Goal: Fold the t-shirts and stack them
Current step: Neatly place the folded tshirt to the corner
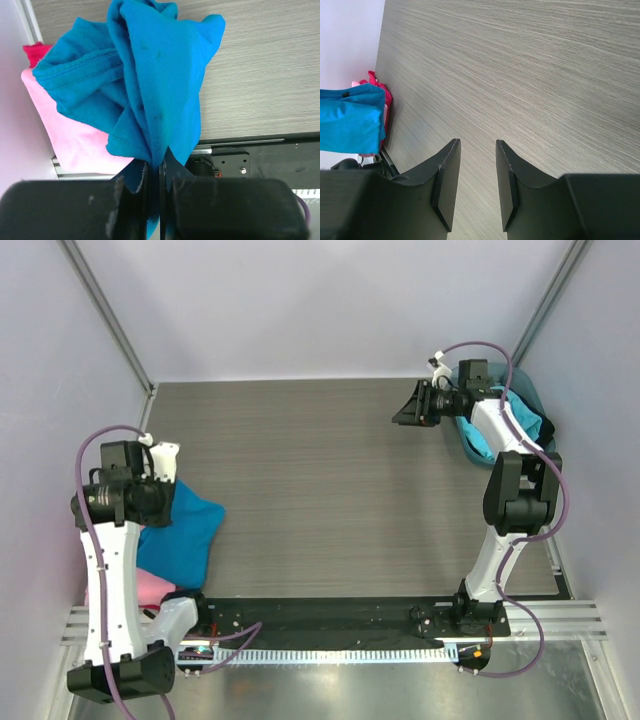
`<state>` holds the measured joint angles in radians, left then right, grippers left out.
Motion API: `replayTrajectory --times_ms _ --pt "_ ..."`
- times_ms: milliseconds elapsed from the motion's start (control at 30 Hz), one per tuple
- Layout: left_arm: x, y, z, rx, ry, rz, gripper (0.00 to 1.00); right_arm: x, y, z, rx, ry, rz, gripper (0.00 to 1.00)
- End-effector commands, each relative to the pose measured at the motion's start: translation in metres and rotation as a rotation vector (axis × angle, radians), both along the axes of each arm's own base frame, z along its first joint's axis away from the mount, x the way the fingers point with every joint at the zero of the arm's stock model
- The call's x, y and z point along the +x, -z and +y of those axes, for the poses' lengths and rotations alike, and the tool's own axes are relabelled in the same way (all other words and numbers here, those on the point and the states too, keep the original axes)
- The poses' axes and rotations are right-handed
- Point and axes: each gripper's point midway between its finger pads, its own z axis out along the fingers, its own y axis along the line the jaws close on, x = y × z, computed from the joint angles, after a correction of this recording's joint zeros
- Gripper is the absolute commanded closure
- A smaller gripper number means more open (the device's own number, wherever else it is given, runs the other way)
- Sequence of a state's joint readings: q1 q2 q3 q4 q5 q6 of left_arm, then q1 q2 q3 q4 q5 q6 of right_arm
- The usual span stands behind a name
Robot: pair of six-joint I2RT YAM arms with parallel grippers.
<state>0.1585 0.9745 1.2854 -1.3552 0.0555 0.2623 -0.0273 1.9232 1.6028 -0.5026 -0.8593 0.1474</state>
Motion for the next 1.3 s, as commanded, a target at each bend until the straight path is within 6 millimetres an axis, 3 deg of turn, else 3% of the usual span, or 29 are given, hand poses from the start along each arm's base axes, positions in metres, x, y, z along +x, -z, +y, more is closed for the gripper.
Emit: replayTrajectory --times_ms 0,333,600,767,1000,1067,1267 --pt "-0.085 0.020 -0.005 -0.007 -0.033 0.301 1.00 -0.001 -0.034 0.007 -0.011 -0.039 -0.103 0.60" --pt "-0.098 0.026 0.024 0.139 -0.082 0.355 1.00 -0.001 -0.022 0.008 -0.017 -0.052 -0.085 0.60" --pt "-0.086 0.014 0.044 0.198 -0.111 0.337 1.00 0.005 -0.019 0.011 -0.015 -0.060 -0.080 0.60" --pt "-0.083 0.013 0.067 0.264 -0.109 0.340 1.00 0.007 -0.018 0.013 -0.016 -0.065 -0.074 0.60" --pt "-0.084 0.021 0.095 0.319 -0.116 0.352 1.00 0.006 -0.017 0.012 -0.021 -0.068 -0.071 0.60" --pt "-0.087 0.026 0.101 0.318 -0.126 0.363 1.00 0.001 -0.017 0.025 -0.020 -0.096 -0.071 0.60" --pt "-0.065 0.036 0.120 0.305 -0.129 0.354 1.00 -0.003 -0.010 0.032 -0.023 -0.114 -0.056 0.60"
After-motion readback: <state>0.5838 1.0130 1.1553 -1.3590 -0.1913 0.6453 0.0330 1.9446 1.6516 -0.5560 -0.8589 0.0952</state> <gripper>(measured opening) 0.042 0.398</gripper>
